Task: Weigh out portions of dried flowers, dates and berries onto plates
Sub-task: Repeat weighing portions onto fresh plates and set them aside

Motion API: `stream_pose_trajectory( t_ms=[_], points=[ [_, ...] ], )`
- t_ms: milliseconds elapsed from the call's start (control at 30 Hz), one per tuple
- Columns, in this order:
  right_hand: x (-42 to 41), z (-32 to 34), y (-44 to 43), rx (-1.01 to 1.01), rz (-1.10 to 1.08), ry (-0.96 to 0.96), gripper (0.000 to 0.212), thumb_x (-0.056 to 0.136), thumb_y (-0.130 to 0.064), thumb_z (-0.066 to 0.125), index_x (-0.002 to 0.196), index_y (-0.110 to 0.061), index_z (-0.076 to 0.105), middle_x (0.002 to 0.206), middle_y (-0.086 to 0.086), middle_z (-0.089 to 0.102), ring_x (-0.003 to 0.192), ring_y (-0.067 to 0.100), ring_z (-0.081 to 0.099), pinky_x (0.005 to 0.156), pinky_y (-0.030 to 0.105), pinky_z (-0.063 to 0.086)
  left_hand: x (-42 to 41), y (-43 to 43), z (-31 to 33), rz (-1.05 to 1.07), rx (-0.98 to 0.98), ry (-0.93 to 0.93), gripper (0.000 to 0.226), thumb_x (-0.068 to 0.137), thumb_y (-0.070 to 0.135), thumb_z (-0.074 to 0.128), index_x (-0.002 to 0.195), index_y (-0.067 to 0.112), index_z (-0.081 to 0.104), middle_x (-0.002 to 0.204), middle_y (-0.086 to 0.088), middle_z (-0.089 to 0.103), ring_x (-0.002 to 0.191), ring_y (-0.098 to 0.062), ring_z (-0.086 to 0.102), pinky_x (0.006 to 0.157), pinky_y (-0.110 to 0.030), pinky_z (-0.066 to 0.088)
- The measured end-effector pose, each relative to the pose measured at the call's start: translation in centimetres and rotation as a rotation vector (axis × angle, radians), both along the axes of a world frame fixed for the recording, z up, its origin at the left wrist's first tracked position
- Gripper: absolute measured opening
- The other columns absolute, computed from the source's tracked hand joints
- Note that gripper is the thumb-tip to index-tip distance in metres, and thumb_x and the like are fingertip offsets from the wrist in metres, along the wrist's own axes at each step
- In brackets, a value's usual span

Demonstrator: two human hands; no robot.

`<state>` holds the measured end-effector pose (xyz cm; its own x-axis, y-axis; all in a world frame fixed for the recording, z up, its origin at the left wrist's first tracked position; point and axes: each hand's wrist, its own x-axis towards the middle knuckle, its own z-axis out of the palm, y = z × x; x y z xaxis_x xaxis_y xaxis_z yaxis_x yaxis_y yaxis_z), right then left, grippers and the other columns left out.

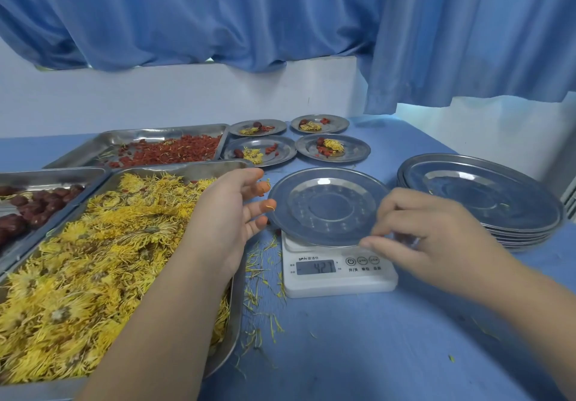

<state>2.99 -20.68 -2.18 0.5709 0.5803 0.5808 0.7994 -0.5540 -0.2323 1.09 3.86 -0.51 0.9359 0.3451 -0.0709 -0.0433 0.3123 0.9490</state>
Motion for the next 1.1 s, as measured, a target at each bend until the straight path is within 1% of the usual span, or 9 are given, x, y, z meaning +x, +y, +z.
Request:
stream_pose_trajectory(
  t_ms=[100,167,233,400,500,567,767,967,1100],
  points=[
    [0.1,0.9,-1.6,-0.122,0.032,0.154,0.032,0.080,-0.057,0.060,0.065,-0.029,0.065,0.064,-0.011,0.054,0.058,0.008,0.053,0.052,0.026,0.044,0.0,0.0,0.0,-0.008,0.007,0.001,0.014,0.091,0.022,0.059,0.104,0.016,0.063,0.074,0.004,0.063,0.053,-0.011,0.060,0.051,-0.023,0.044],
    [-0.1,1.0,-2.1,-0.234,0.003,0.249,0.036,0.076,-0.063,0.054,0.070,-0.030,0.066,0.064,-0.009,0.058,0.062,0.010,0.056,0.054,0.029,0.046,0.0,0.0,-0.1,-0.010,0.014,0.001,0.013,0.091,0.022,0.058,0.102,0.017,0.063,0.072,0.004,0.063,0.053,-0.011,0.060,0.052,-0.023,0.044],
    [-0.3,0.8,-2.0,-0.301,-0.033,0.267,0.036,0.075,-0.067,0.050,0.079,-0.035,0.066,0.065,-0.010,0.059,0.064,0.009,0.056,0.056,0.032,0.048,0.0,0.0,-0.1,-0.012,0.019,0.002,0.012,0.091,0.022,0.057,0.101,0.018,0.063,0.072,0.004,0.062,0.053,-0.011,0.060,0.052,-0.024,0.044],
    [-0.8,0.9,-1.7,-0.379,-0.103,0.262,0.041,0.071,-0.073,0.045,0.095,-0.047,0.064,0.069,-0.018,0.058,0.068,0.000,0.055,0.061,0.028,0.048,-0.1,0.0,0.0,-0.014,0.023,0.007,0.011,0.092,0.022,0.057,0.100,0.018,0.062,0.069,0.005,0.062,0.053,-0.011,0.060,0.053,-0.023,0.044],
    [-0.8,0.5,-1.4,-0.465,-0.134,0.316,0.037,0.071,-0.075,0.049,0.095,-0.049,0.059,0.077,-0.021,0.059,0.069,-0.001,0.054,0.063,0.025,0.048,-0.1,0.0,0.0,-0.014,0.027,0.007,0.012,0.092,0.023,0.058,0.102,0.018,0.063,0.069,0.005,0.063,0.053,-0.011,0.059,0.053,-0.024,0.044],
    [-0.8,0.4,-1.1,-0.501,-0.137,0.353,0.032,0.071,-0.074,0.052,0.091,-0.049,0.054,0.087,-0.033,0.055,0.072,-0.003,0.054,0.062,0.023,0.047,-0.1,-0.1,0.0,-0.015,0.027,0.009,0.012,0.092,0.023,0.058,0.101,0.018,0.063,0.070,0.005,0.063,0.053,-0.011,0.059,0.054,-0.024,0.044],
    [-0.5,0.4,-1.0,-0.498,-0.190,0.344,0.028,0.070,-0.072,0.055,0.086,-0.049,0.054,0.088,-0.039,0.052,0.072,-0.006,0.053,0.057,0.021,0.044,-0.1,0.0,-0.1,-0.015,0.033,0.008,0.014,0.091,0.024,0.058,0.103,0.018,0.063,0.069,0.006,0.064,0.055,-0.011,0.060,0.054,-0.024,0.045],
    [-0.5,-0.1,-0.6,-0.464,-0.231,0.334,0.035,0.068,-0.073,0.057,0.092,-0.048,0.058,0.071,-0.024,0.059,0.066,-0.004,0.054,0.061,0.019,0.044,0.1,0.1,-0.1,-0.009,0.034,0.018,0.013,0.091,0.024,0.060,0.101,0.018,0.064,0.070,0.005,0.065,0.055,-0.012,0.060,0.054,-0.025,0.045],
    [-0.6,-0.1,-0.4,-0.425,-0.241,0.436,0.030,0.065,-0.070,0.064,0.084,-0.048,0.060,0.082,-0.042,0.053,0.065,-0.006,0.054,0.057,0.019,0.044,0.2,0.1,-0.3,-0.002,0.042,0.016,0.015,0.090,0.024,0.060,0.102,0.018,0.065,0.071,0.005,0.066,0.056,-0.012,0.061,0.054,-0.026,0.045]
  ],
)
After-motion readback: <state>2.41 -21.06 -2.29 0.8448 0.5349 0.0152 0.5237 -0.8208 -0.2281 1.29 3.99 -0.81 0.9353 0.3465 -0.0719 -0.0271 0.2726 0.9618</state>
